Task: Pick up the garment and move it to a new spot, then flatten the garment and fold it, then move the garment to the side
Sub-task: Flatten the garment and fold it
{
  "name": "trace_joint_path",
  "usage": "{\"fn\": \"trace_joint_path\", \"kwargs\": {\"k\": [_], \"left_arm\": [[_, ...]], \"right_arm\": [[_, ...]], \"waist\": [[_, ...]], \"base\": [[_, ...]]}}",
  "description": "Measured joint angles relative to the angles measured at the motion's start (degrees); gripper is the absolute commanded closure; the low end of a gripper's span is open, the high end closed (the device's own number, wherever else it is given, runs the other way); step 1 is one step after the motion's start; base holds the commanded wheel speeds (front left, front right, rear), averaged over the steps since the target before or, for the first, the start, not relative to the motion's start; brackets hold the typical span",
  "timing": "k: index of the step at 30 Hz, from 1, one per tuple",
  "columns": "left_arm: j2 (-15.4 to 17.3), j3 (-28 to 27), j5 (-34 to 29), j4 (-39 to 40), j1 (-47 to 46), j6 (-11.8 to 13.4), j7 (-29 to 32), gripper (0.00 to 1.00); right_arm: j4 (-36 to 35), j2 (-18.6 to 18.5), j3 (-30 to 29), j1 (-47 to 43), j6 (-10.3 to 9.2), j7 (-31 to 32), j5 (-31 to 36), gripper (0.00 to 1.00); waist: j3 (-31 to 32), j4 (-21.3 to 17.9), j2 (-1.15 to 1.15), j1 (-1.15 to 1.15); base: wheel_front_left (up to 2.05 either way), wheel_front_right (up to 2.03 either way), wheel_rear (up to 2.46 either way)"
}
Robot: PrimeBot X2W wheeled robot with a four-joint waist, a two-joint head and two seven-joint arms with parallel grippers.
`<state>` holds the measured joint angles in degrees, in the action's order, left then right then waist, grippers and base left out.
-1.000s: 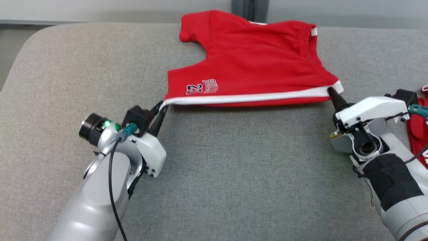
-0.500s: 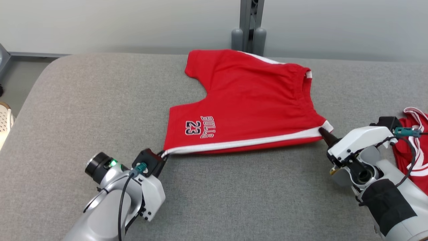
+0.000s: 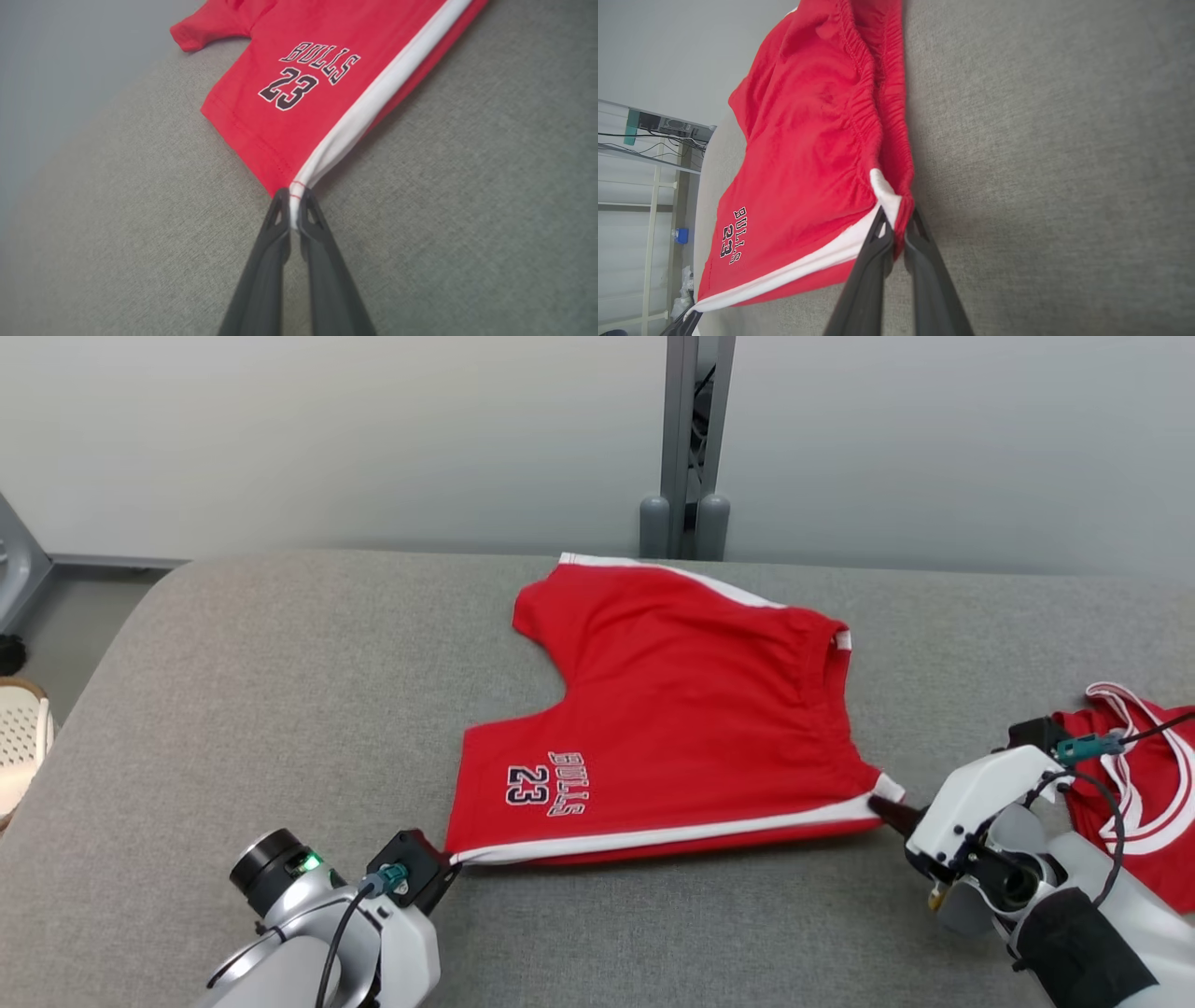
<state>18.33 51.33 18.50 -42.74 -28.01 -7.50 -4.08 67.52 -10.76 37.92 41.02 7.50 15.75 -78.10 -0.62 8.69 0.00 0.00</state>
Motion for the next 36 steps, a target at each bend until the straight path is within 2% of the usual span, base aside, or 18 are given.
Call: {"fn": "trace_joint_path", "kwargs": {"k": [12,25,31,36], "left_arm": [[9.7,5.2,5.0,16.0,5.2,0.0,9.8,1.0],[21.7,7.7,11.9,37.8,11.6,0.1,24.7,1.0],[25.0,7.7,15.1,46.3,14.5,2.3,29.9,1.0],[26.9,7.6,16.4,49.7,16.1,3.8,31.3,1.0]], "right_arm": [[-4.1,-2.6,2.7,-3.5,0.01,8.0,0.6,1.0],[-11.7,-7.0,4.3,-9.0,0.01,18.9,-0.1,1.0],[-15.5,-9.3,3.0,-12.8,0.01,21.4,-1.5,1.0],[-19.1,-10.5,1.5,-16.0,0.01,22.3,-1.9,1.0]], "waist": [[3.5,-1.3,0.0,0.0],[5.7,-2.2,0.0,-0.01],[6.1,-2.5,0.0,0.0],[5.7,-3.2,0.0,0.0]], "base": [[0.0,0.0,0.0],[0.0,0.0,0.0],[0.0,0.0,0.0],[0.0,0.0,0.0]]}}
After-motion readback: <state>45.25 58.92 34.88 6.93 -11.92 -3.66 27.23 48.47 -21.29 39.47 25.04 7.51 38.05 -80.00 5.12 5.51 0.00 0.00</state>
